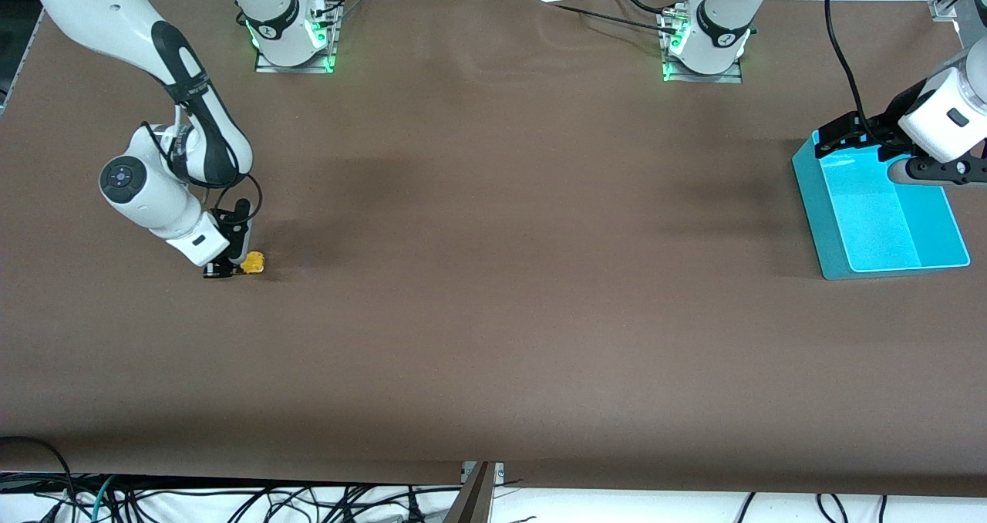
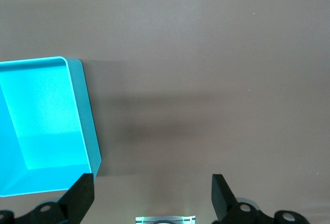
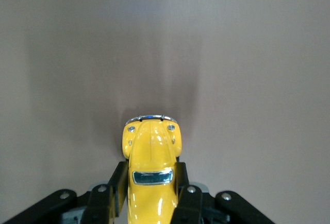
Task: Wind and store yellow beetle car
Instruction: 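Close the right gripper on the yellow car and lift it, then carry the car toward the cyan tray and release it beside the tray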
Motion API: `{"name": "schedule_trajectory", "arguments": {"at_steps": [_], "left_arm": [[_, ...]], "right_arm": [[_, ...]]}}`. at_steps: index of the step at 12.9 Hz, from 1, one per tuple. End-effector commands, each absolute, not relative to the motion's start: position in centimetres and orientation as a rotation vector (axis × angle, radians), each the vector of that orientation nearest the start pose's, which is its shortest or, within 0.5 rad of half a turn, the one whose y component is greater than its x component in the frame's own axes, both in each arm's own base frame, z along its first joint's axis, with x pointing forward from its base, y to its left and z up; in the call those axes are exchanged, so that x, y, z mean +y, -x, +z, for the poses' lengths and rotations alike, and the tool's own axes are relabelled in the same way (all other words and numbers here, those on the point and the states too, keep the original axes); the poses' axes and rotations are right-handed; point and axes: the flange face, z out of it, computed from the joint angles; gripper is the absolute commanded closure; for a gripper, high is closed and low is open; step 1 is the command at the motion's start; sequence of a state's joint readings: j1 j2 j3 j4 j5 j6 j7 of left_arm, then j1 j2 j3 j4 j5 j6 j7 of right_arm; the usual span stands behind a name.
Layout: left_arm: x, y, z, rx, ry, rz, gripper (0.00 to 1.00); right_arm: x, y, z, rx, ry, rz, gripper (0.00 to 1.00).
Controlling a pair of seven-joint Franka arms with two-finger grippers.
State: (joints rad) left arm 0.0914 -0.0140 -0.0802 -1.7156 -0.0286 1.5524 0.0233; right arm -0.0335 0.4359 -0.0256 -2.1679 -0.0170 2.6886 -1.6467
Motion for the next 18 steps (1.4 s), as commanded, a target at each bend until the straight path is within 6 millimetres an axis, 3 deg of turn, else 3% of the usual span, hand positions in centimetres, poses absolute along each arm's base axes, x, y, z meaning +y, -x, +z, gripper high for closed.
{"name": "schedule_trajectory", "arguments": {"at_steps": [1, 5, 7, 10, 11, 12, 13, 15, 18], "left_arm": [[0.2, -55.4, 55.6, 0.017, 3.174, 0.201, 0.00], [-0.2, -56.2, 55.3, 0.031, 3.177, 0.153, 0.00], [-0.3, -56.1, 55.3, 0.035, 3.178, 0.155, 0.00], [0.2, -56.1, 55.3, 0.016, 3.177, 0.155, 0.00], [0.3, -56.0, 55.5, 0.012, 3.177, 0.157, 0.00], [0.3, -55.9, 55.6, 0.012, 3.176, 0.160, 0.00], [0.3, -55.9, 55.6, 0.012, 3.176, 0.162, 0.00], [2.5, -55.8, 55.6, -0.039, 3.180, 0.161, 0.00], [4.1, -55.7, 55.3, -0.080, 3.190, 0.174, 0.00]], "right_arm": [[-7.1, -56.6, 16.3, 2.239, -2.128, 0.038, 0.95], [-12.0, -56.2, 16.2, 2.214, -2.146, 0.034, 0.94], [-13.1, -56.2, 16.4, 2.213, -2.133, 0.041, 0.94], [-13.3, -56.3, 16.4, 2.212, -2.132, 0.044, 0.93], [-13.2, -56.6, 16.8, 2.211, -2.128, 0.047, 0.70], [-13.1, -56.9, 17.3, 2.206, -2.123, 0.057, 0.05], [-13.1, -56.9, 17.6, 2.206, -2.120, 0.058, 0.00], [-13.2, -57.7, 20.4, 2.194, -2.109, 0.074, 0.00], [-13.6, -59.4, 22.9, 2.223, -2.141, 0.035, 0.00]]}}
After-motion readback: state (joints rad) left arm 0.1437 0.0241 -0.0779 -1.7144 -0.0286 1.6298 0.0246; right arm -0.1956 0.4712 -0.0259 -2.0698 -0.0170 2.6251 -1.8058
